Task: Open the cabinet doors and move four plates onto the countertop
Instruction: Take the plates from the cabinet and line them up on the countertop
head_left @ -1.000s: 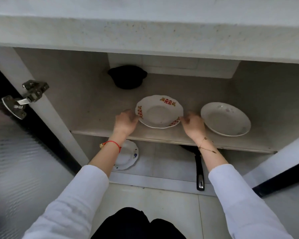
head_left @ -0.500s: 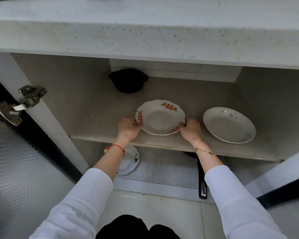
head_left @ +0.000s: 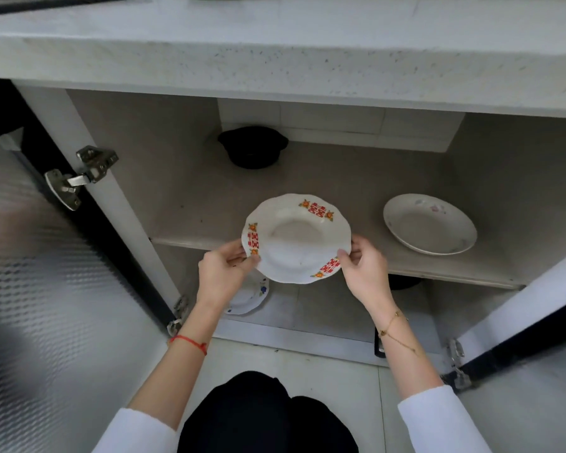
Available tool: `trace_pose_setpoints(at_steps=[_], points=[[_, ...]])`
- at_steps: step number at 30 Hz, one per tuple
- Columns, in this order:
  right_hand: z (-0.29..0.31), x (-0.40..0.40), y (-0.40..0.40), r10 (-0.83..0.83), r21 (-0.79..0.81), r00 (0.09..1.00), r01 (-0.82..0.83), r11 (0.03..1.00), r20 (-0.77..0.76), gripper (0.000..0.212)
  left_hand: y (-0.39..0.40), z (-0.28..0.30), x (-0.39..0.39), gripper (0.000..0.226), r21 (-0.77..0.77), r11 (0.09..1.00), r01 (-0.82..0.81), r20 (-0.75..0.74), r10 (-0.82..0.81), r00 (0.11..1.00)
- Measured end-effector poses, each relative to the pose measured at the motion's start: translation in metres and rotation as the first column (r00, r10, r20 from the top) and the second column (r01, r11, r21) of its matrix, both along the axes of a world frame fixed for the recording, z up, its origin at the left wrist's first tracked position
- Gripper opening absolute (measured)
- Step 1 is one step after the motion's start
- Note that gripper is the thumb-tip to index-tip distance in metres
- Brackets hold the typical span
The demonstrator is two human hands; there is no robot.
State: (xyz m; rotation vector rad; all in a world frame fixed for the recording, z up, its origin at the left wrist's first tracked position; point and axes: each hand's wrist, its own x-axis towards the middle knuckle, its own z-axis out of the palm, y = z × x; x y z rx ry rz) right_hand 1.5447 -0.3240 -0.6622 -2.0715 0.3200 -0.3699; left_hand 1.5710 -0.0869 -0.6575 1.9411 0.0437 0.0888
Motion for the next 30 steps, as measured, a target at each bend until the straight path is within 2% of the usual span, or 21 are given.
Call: trace_pose_setpoints(at_steps=[5,13,18,25,30], points=[[0.004,-0.041,0.018,0.027,0.050,0.999,-0.029,0.998,0.034,0.030,0.021,0.010,-0.047,0.032,-0.050,0.999,-0.016,0.007,0.017,1.000],[0.014,-0.080,0.042,0.076,0.074,0.991,-0.084,0.994,0.114,0.030,0.049,0.016,-0.094,0.036,-0.145,0.989,-0.035,0.064,0.045,0.997],[0.015,-0.088,0.052,0.089,0.083,0.988,-0.100,0.992,0.127,0.031,0.059,0.018,-0.104,0.039,-0.179,0.983,-0.033,0.080,0.048,0.996],[0.006,-0.082,0.065,0.085,0.034,0.989,-0.090,0.995,0.117,0.032,0.074,0.007,-0.094,0.040,-0.233,0.971,-0.045,0.030,0.053,0.998],[0.035,-0.080,0.077,0.074,0.010,0.995,-0.074,0.997,0.063,0.034,0.081,0.035,-0.096,0.042,-0.256,0.965,-0.059,-0.025,0.055,0.998]])
